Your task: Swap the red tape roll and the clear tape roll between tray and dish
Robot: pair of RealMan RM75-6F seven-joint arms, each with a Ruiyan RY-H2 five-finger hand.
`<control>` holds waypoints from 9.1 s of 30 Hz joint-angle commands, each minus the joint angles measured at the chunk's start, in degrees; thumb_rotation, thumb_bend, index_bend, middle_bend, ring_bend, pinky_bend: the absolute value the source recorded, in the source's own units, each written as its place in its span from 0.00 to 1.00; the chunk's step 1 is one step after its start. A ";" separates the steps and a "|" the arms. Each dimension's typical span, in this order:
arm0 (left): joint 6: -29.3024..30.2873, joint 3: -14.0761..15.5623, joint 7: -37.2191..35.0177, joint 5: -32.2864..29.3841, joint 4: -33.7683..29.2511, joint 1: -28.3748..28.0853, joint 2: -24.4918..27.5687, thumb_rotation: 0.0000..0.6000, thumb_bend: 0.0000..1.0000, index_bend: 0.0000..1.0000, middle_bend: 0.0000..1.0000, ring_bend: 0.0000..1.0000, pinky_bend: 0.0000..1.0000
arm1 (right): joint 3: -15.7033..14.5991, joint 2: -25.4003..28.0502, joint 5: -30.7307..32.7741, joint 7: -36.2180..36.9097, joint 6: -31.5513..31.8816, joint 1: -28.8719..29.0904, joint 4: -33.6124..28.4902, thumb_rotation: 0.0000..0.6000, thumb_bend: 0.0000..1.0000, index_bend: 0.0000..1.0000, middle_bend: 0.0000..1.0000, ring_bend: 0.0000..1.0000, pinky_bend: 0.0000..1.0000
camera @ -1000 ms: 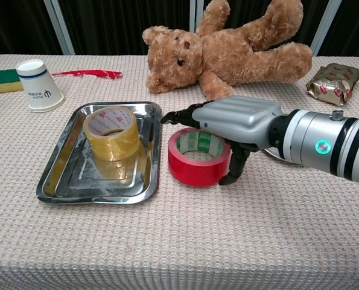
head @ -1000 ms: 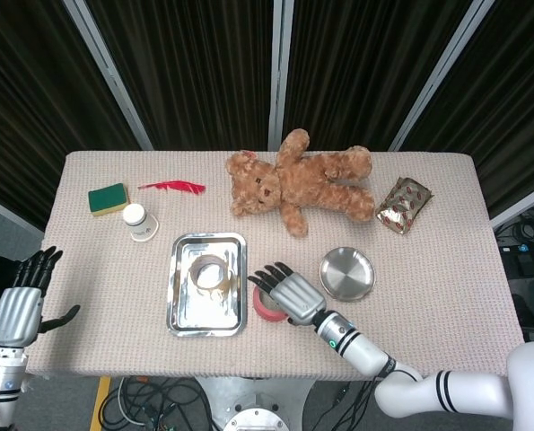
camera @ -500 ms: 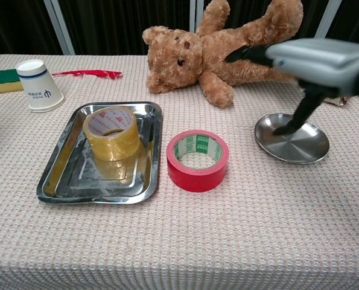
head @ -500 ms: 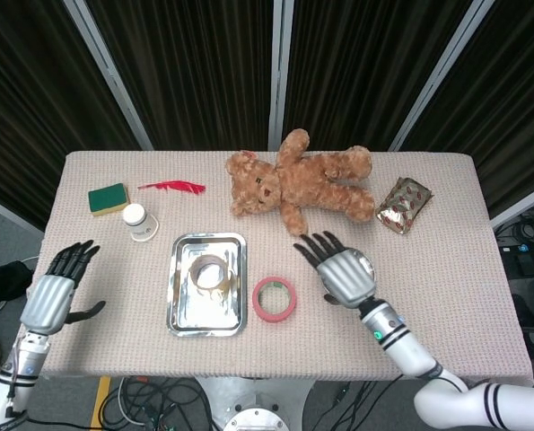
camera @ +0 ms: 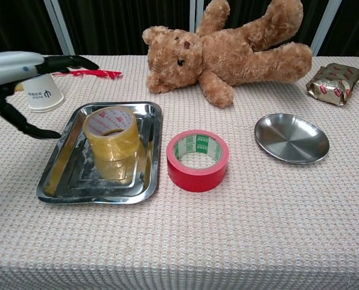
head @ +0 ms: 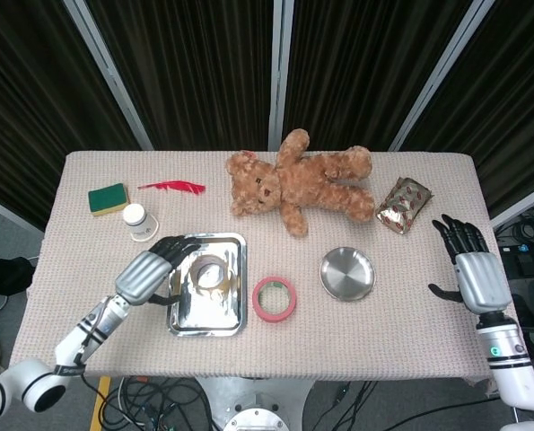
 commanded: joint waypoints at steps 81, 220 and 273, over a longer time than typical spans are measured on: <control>-8.19 -0.85 -4.73 -4.73 21.39 -26.39 -17.41 1.00 0.16 0.04 0.02 0.02 0.18 | 6.78 -3.78 1.55 21.84 -2.06 -9.98 20.32 1.00 0.00 0.00 0.00 0.00 0.00; 26.90 9.79 1.55 -11.19 7.49 22.22 4.33 1.00 0.12 0.00 0.02 0.00 0.15 | 10.15 -31.33 25.79 -28.68 -42.07 39.18 20.73 1.00 0.04 0.00 0.12 0.05 0.02; 25.16 6.09 1.30 -6.66 4.18 23.45 5.05 1.00 0.12 0.01 0.02 0.00 0.13 | -0.24 -8.05 2.51 -10.79 -15.86 12.56 1.38 1.00 0.00 0.00 0.00 0.00 0.00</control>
